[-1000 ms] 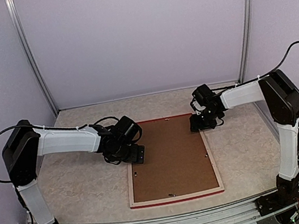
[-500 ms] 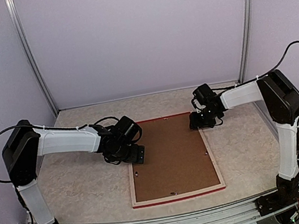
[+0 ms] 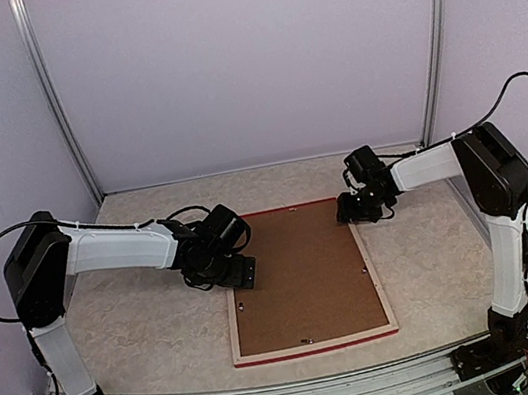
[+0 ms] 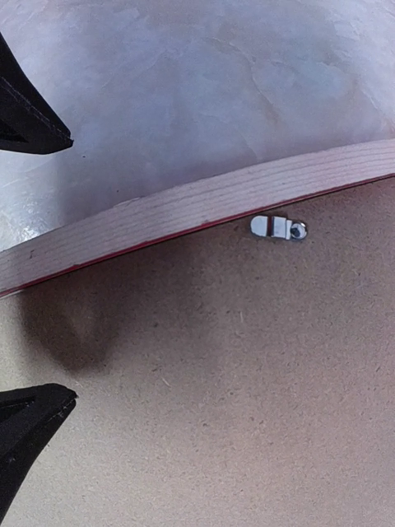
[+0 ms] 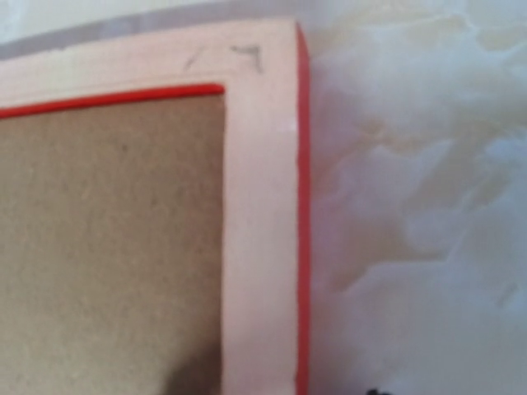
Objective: Put the photo into the frame
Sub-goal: Press the fastener onto the backboard.
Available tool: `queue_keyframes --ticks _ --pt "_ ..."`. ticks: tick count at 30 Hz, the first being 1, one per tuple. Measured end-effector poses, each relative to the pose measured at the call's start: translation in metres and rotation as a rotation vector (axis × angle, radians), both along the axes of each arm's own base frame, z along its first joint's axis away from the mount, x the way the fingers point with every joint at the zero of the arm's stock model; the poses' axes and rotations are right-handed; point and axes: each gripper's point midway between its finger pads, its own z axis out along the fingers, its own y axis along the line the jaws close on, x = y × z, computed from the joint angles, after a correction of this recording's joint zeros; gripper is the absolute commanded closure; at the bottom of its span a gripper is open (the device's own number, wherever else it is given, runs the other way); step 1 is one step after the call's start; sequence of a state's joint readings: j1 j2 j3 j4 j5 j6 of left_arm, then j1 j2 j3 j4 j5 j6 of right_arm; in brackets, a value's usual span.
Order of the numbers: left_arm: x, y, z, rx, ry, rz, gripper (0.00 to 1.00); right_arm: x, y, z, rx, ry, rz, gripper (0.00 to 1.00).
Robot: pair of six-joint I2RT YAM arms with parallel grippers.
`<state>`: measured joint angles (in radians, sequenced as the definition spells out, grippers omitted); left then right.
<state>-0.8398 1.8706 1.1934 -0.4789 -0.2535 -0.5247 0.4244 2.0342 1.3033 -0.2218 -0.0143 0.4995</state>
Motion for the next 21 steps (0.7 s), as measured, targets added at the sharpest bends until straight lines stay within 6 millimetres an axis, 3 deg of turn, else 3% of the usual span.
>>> queue_keyframes --ticks 11,21 --pt "-0.0016 0.0018 -0.0023 0.005 0.005 0.000 0.04 0.0056 0.0045 0.0003 0.072 0.004 -0.040 0.66" --pt "-0.0030 0.0039 -0.0048 0.011 0.009 0.001 0.04 0.0067 0.0016 -0.0008 0.116 0.001 -0.073 0.76"
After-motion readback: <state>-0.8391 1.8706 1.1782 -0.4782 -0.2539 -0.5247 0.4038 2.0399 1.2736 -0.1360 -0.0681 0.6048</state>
